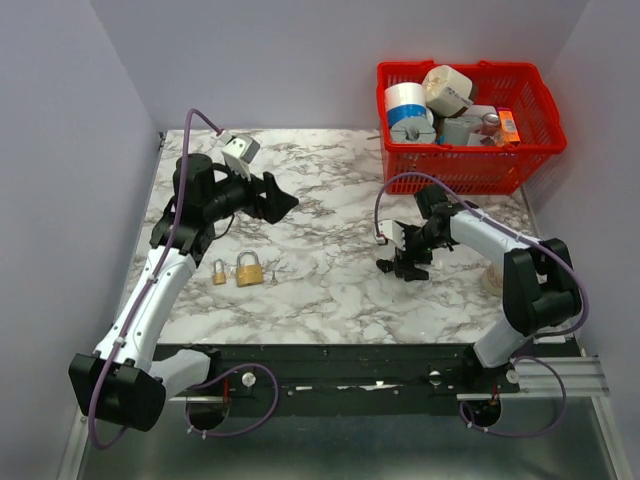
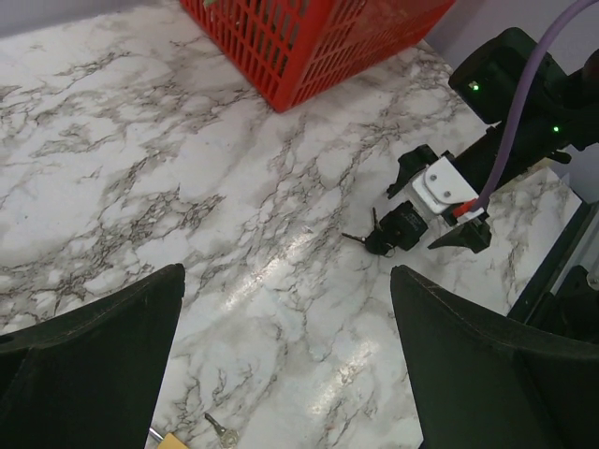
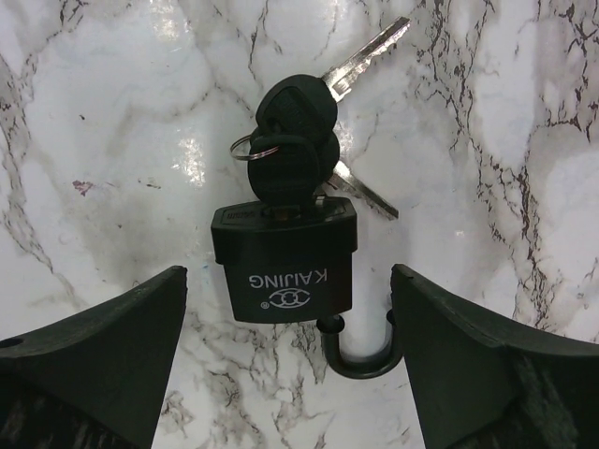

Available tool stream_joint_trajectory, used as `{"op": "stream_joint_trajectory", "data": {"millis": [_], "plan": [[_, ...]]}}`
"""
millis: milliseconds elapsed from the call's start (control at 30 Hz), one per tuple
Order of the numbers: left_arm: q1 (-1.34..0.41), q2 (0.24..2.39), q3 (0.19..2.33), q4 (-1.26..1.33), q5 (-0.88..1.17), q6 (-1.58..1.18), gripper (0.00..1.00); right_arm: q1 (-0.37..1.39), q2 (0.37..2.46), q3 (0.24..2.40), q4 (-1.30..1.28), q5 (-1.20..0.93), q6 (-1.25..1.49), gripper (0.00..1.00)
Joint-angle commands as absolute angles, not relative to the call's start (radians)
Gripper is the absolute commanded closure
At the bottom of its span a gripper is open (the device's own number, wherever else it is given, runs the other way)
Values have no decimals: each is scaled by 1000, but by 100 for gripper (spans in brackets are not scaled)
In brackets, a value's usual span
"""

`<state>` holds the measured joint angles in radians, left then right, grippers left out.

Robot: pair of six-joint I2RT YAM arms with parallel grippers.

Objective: Lock with the key
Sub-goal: Pick up the lock from the center of the board.

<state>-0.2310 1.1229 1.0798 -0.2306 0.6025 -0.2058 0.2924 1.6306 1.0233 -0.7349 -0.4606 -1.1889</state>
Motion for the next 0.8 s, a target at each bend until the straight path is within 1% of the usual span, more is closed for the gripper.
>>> {"op": "stream_joint_trajectory", "data": {"millis": [0, 167, 300, 367, 433, 467, 500, 567, 600, 667, 700, 767], "plan": [[-222, 1086, 1046, -209, 578, -187, 1, 284, 1680, 1057, -746, -460, -1227, 7], [-206, 1081, 1032, -176, 584, -235, 1, 284, 1719, 1055, -738, -450, -1227, 9], [-201, 1092, 1035, -161, 574, -264, 1, 284, 1732, 1051, -710, -440, -1215, 16], [-198, 1097, 1035, -158, 563, -285, 1, 284, 1733, 1043, -687, -440, -1197, 18], [-195, 1101, 1035, -153, 557, -301, 1, 285, 1729, 1037, -675, -443, -1187, 23], [-192, 1103, 1034, -155, 557, -304, 1, 285, 1726, 1031, -667, -442, -1183, 26], [-190, 1101, 1032, -152, 551, -308, 1, 285, 1721, 1028, -663, -443, -1180, 32], [-186, 1101, 1028, -141, 554, -324, 1, 285, 1703, 1013, -658, -449, -1184, 41], [-184, 1103, 1028, -140, 554, -327, 1, 285, 1695, 1009, -658, -456, -1186, 47], [-181, 1103, 1026, -133, 551, -337, 1, 285, 1674, 1009, -669, -468, -1178, 54], [-176, 1106, 1026, -130, 554, -341, 1, 285, 1668, 1022, -679, -483, -1174, 61], [-175, 1106, 1022, -121, 557, -348, 1, 285, 1649, 1045, -727, -506, -1148, 67]]}}
